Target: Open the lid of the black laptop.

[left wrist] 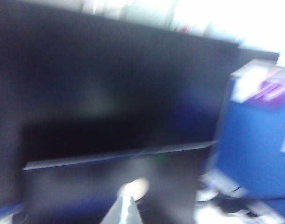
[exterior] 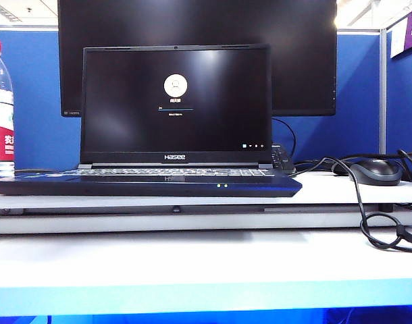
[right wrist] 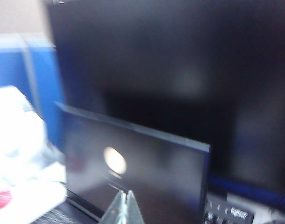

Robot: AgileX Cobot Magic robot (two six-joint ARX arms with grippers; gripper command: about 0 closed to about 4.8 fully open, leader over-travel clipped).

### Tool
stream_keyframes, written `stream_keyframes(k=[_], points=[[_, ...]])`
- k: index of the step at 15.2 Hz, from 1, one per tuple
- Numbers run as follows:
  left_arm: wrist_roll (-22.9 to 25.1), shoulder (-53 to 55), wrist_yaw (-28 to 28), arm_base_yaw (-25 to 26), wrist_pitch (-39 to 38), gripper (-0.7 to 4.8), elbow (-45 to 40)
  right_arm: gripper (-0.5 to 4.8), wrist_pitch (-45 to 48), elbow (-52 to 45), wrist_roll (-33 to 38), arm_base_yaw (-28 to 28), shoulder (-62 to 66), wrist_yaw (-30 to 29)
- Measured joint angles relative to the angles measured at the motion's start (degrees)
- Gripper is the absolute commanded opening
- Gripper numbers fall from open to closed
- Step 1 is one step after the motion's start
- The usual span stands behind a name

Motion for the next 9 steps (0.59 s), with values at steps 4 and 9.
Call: stream_keyframes(k=[4, 9], points=[[-0.9, -25.0, -1.2, -2.2, -8.6, -0.05, -18.1, -0.04, -20.1, -5.6, -0.3, 0.0, -24.4, 5.3], [-1.9, -45.7, -1.2, -2.2, -20.9, -0.03, -23.6, -0.04, -37.7, -8.1, -0.3, 0.0, -44.0, 7.8]])
